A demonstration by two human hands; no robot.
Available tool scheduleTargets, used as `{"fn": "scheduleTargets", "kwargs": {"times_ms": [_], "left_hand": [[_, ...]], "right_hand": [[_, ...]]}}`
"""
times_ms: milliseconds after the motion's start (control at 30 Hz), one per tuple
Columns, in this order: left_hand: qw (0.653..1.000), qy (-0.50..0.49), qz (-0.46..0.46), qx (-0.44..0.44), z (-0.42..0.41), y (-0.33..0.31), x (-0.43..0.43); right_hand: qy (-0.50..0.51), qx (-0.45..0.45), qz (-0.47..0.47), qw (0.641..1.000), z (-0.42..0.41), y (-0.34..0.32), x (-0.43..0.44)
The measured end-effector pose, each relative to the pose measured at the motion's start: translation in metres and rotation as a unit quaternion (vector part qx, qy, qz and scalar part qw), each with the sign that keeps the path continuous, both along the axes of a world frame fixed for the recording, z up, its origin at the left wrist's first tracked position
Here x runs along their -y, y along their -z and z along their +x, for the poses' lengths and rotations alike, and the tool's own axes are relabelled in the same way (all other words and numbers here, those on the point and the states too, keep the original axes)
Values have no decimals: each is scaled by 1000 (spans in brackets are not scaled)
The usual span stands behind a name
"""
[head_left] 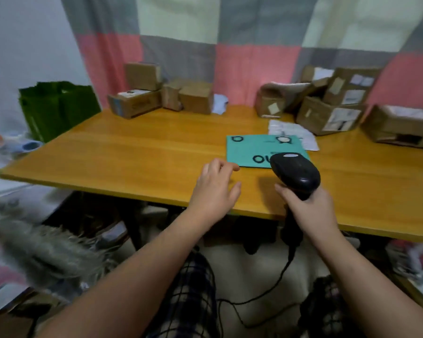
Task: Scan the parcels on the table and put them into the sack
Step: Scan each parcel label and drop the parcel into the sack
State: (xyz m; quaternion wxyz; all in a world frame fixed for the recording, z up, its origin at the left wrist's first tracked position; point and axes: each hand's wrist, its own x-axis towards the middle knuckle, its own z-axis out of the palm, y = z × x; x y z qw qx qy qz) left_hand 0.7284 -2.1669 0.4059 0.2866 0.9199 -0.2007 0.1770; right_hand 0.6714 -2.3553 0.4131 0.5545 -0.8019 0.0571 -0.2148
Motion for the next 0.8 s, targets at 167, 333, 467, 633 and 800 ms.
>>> {"fn": "scheduleTargets", "kwargs": {"times_ms": [167, 333, 467, 633, 800], "left_hand": [[986, 49, 151, -52, 62, -4, 59], [955, 16, 287, -72, 89, 2, 68], [960, 4, 281, -7, 71, 2, 55], [966, 40, 245, -67, 30, 13, 13], [963, 60, 262, -35, 8, 5, -18]], "right_hand": [[24, -17, 51, 998, 7, 8, 43], [33, -1, 84, 996, 12, 18, 45], [27, -3, 67, 997, 12, 23, 45], [20, 10, 60, 998, 9, 23, 44], [34, 19, 57, 998, 9, 28, 44]]}}
